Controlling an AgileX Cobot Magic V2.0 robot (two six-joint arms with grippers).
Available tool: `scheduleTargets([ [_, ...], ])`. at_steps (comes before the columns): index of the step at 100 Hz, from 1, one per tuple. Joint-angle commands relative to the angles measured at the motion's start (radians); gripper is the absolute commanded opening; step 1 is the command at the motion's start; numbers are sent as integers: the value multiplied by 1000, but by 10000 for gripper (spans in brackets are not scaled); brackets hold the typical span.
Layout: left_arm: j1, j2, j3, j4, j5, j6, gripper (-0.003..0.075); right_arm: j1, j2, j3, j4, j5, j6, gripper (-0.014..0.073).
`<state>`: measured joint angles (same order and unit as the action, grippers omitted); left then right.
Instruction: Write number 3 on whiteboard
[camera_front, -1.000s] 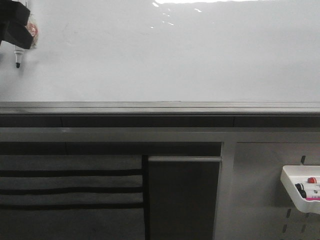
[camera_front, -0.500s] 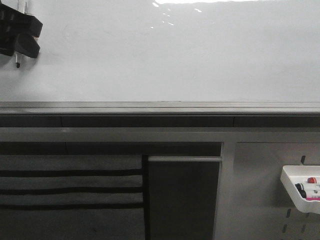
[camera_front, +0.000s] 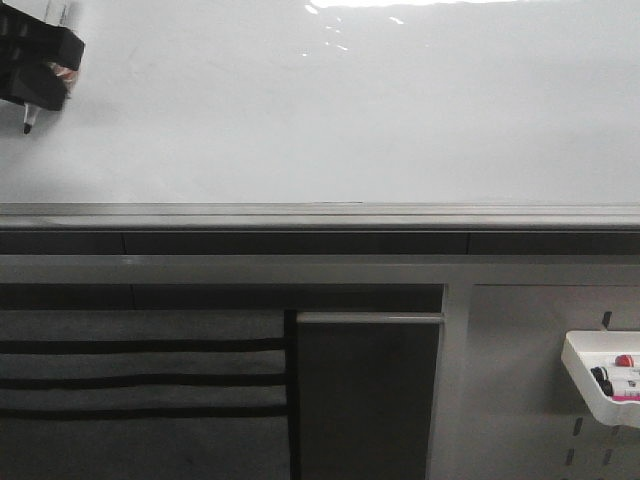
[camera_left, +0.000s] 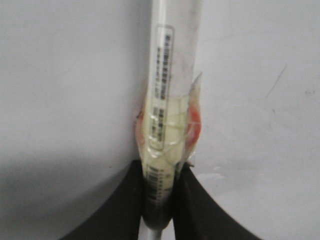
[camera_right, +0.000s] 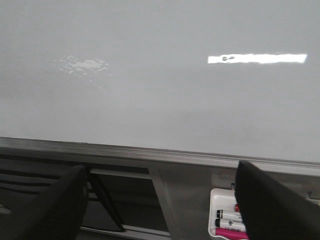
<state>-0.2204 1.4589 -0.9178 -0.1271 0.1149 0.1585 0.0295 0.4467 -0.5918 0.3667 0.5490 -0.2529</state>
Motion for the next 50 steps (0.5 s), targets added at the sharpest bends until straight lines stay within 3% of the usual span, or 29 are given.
scheduleTargets([
  [1,-10,-31,-34,9,-45,3,-18,0,26,-56,38,-21,-10,538],
  [16,-10,-72,-57,66,172,19,-18,0,123,-151,54,169,-13,538],
  [25,-10,-109,-91,60,357,107,-18,0,206,-216,129,274,-98,538],
  [36,-10,-157,-138,-36,565,291,-18,0,308,-281,318,374,-279,538],
  [50,-10,-208,-193,-288,838,632,-18,2,440,-350,513,503,-568,538],
])
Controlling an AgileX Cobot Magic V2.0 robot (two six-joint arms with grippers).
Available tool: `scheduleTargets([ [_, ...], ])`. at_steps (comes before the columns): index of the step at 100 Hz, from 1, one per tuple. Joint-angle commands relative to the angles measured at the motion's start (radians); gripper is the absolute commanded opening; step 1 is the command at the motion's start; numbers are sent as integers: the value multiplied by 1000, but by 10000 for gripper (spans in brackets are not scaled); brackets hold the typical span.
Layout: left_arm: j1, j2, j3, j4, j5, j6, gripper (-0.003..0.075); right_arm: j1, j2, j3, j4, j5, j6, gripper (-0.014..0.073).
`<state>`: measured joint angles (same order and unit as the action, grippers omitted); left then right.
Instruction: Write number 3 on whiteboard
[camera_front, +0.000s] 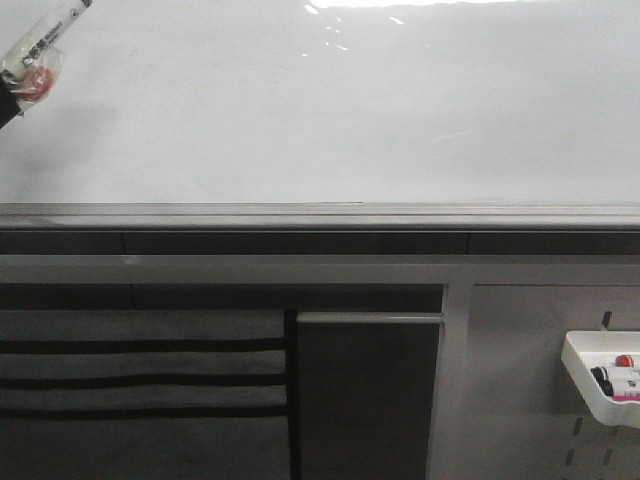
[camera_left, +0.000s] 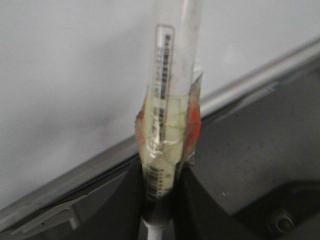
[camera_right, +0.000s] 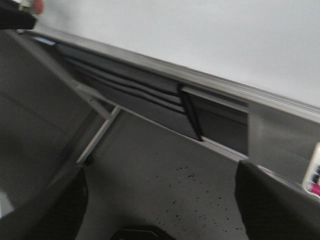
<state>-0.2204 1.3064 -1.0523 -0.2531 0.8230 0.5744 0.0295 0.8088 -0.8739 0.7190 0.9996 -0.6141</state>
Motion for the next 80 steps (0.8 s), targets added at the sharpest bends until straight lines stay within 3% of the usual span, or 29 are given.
scheduleTargets([
  [1,-10,-55,-64,-188,160,253,-18,5,85,-74,168,59,-219,538],
  [11,-37,-76,-88,-329,296,421,-18,66,180,-125,213,114,-349,537],
  [26,-124,-86,-101,-372,349,460,-18,229,282,-204,174,94,-519,537],
  [53,-298,-86,-101,-322,356,481,-18,463,453,-401,26,96,-507,412],
  [80,-346,-86,-101,-315,356,481,-18,564,607,-560,-11,182,-452,403],
])
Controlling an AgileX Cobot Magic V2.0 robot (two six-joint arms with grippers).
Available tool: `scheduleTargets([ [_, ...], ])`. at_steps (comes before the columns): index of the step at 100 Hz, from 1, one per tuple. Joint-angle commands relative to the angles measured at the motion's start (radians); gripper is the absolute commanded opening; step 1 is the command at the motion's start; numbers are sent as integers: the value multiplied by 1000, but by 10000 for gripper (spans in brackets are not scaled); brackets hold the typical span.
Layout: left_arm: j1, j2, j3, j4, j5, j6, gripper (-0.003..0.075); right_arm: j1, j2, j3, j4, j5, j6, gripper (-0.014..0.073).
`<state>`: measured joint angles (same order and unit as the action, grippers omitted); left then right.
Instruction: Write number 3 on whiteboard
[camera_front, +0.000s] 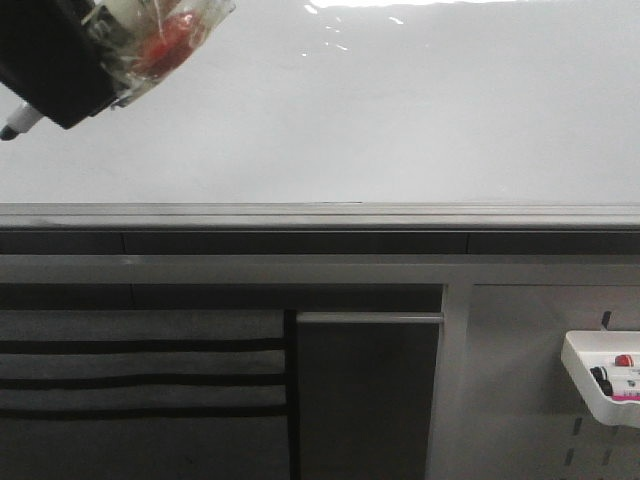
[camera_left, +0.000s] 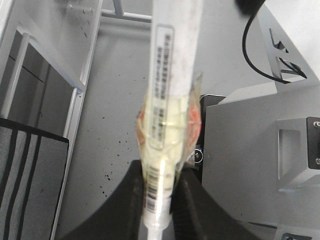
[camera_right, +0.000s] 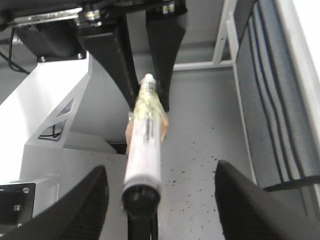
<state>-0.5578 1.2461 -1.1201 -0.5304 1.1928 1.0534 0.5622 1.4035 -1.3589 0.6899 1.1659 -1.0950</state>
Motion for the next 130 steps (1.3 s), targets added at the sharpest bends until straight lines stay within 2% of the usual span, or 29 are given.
scheduleTargets([
  [1,-9,-25,-33,-35,-14,2,-18,38,18,-79,11,16,34,403],
  [16,-9,-25,-33,-34,-14,2,-18,117,70,-145,-81,29,118,402],
  [26,-9,-25,-33,-30,-14,2,-18,141,77,-157,-83,29,136,386],
  [43,-9,-25,-33,-22,-14,2,-18,144,77,-157,-83,12,157,255],
  [63,-9,-25,-33,-19,-14,2,-18,144,77,-157,-83,16,157,162],
  [80,-9,-25,-33,-19,-14,2,-18,144,77,-157,-83,12,157,22],
  [93,-9,-25,-33,-19,-22,-3,-15,144,77,-157,-96,12,157,-17],
  [98,-6,-25,-33,-19,-22,-3,13,144,77,-157,-98,12,157,-17],
  [103,-5,-25,-33,-19,-25,-3,72,144,77,-157,-98,10,157,-17],
  [113,6,-31,-33,-19,-44,-14,258,138,71,-162,-111,3,183,-17],
  [118,21,-40,-33,-17,-68,-33,326,130,56,-163,-125,-1,201,-17],
  [122,41,-52,-33,-17,-86,-51,361,118,45,-163,-147,-1,229,-17],
  [130,96,-98,-33,-19,-113,-103,370,91,11,-163,-192,-4,316,-17],
])
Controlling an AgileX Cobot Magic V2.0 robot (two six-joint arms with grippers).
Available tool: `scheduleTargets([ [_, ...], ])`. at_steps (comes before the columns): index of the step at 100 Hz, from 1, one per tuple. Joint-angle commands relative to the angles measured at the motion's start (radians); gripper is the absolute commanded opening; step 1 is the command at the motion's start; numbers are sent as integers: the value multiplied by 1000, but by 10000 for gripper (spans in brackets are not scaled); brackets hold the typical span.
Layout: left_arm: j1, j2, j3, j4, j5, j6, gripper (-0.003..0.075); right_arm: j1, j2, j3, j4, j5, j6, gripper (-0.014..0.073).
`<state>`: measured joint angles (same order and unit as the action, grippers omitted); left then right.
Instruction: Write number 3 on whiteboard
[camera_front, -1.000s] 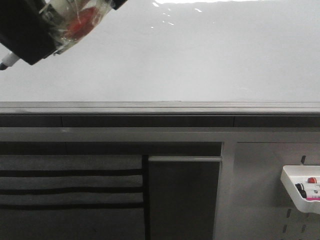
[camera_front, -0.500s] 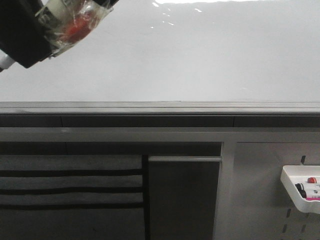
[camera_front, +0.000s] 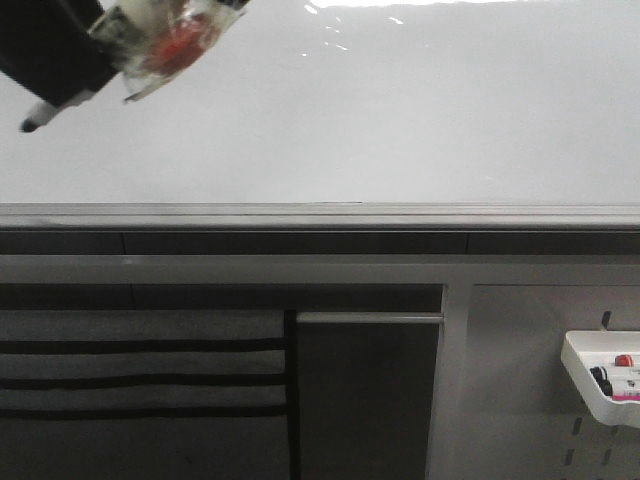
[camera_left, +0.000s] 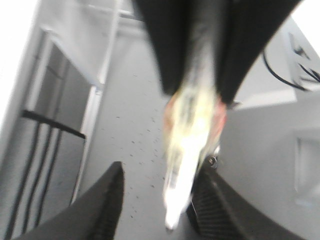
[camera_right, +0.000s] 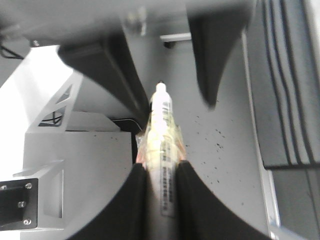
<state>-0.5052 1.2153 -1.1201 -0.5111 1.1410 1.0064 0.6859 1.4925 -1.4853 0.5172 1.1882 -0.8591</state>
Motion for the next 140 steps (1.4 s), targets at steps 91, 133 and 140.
scheduleTargets([
  [91,330,-433,308,-212,-311,-73,370,-372,-502,565,104,-594,243,-17],
  [133,330,-433,308,-212,-311,-73,370,-372,-151,211,15,-459,243,-17],
  [140,330,-433,308,-212,-311,-73,370,-372,-101,170,-4,-451,243,-17],
])
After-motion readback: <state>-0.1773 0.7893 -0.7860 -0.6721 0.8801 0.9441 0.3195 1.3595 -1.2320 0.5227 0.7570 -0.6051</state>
